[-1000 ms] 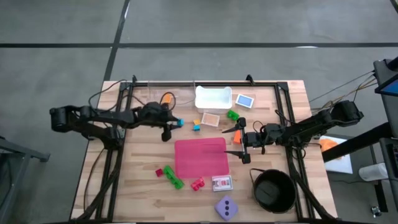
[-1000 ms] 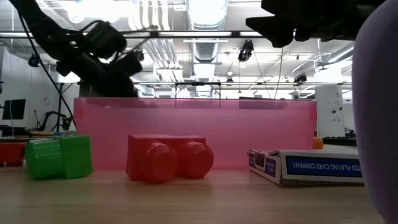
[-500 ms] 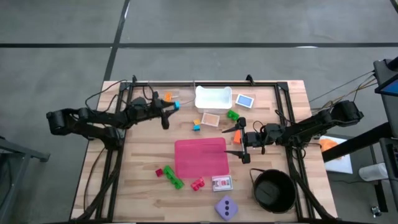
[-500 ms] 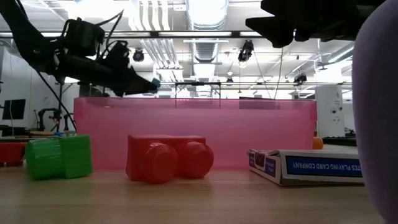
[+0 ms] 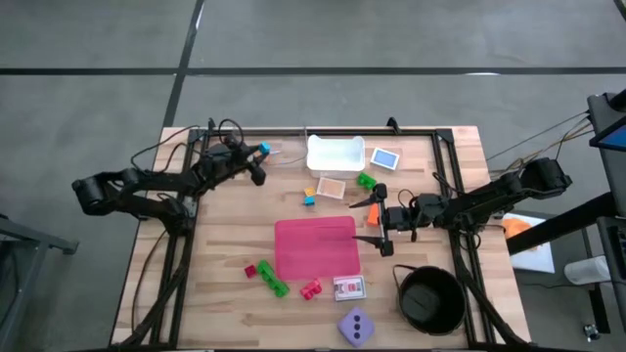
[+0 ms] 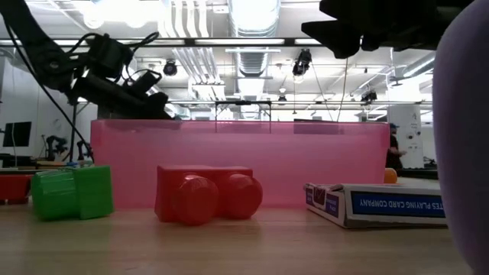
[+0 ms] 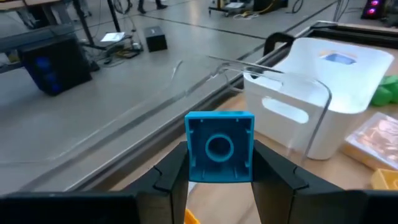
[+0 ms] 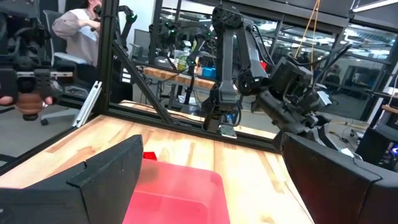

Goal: Pick & Place Toys
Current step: Put the left blue game piece into the transparent bin, then put the orange game piece into the transparent bin

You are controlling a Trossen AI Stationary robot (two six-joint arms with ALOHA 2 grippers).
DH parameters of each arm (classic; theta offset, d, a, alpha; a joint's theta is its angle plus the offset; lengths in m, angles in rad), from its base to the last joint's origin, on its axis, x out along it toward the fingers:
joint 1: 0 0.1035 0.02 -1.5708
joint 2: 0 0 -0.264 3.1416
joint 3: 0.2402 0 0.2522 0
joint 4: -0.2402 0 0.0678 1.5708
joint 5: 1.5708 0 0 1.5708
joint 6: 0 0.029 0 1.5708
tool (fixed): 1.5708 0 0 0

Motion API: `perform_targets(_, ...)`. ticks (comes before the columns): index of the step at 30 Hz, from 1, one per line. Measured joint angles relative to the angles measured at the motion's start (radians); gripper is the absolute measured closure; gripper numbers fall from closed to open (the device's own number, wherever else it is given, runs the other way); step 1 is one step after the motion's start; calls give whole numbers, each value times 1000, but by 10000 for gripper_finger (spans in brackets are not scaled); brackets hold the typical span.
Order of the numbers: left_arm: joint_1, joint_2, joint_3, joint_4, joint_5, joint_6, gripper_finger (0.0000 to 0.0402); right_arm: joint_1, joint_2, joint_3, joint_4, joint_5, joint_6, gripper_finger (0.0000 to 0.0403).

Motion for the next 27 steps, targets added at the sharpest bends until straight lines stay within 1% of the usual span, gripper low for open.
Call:
perform_targets(2,0,0,14,-23,-4,0,270,0,0,0,0,0,0,23)
perform_targets(5,0,0,42,-117,-40,0,267,0,0,0,0,0,0,23)
perform_targets(8,1,0,61,-179,-86,0,247,0,0,0,0,0,0,23)
perform_targets(13,1,0,61,-183,-93,0,230,0,0,0,0,0,0,23)
perform_targets(27,0,0,73,-220,-90,-16,224,0,0,0,0,0,0,23)
